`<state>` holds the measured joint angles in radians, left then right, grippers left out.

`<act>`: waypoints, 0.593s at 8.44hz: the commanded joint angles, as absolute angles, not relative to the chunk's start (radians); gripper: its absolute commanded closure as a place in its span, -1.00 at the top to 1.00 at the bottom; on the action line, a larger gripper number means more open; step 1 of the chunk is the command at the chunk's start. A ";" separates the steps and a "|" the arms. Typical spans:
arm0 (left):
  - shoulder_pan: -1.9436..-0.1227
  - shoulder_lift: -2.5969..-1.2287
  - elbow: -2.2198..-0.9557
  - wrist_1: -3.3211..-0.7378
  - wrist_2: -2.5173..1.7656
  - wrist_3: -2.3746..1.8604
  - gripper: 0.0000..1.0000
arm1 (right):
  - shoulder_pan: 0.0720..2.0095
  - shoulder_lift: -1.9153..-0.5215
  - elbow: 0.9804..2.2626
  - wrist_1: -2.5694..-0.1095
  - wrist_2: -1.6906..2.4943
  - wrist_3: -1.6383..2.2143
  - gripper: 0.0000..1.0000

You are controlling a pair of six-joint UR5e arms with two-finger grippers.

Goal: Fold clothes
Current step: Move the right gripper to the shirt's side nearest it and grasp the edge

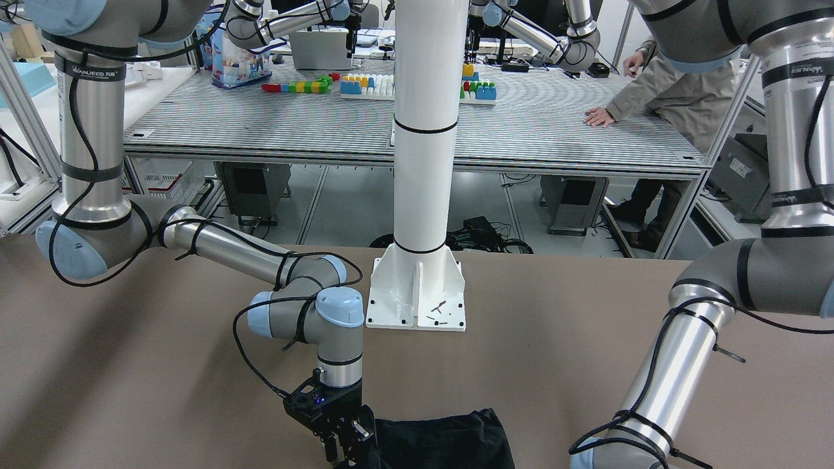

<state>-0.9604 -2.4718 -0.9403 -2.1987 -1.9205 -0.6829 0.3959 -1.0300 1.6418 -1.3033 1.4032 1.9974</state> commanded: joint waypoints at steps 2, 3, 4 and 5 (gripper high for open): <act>-0.960 -2.471 -0.940 -2.198 -1.921 -0.683 1.00 | 0.396 -1.015 1.646 -1.302 1.396 2.029 -1.00; -0.959 -2.471 -0.939 -2.198 -1.921 -0.683 1.00 | 0.397 -1.020 1.660 -1.302 1.396 2.029 -1.00; -0.957 -2.467 -0.940 -2.200 -1.919 -0.683 1.00 | 0.397 -1.026 1.672 -1.302 1.396 2.023 -1.00; -0.957 -2.467 -0.940 -2.200 -1.919 -0.683 1.00 | 0.397 -1.029 1.681 -1.302 1.396 2.019 -1.00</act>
<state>-0.9584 -2.4690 -0.9400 -2.1988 -1.9199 -0.6826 0.3970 -1.0220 1.6618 -1.3024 1.3960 2.0262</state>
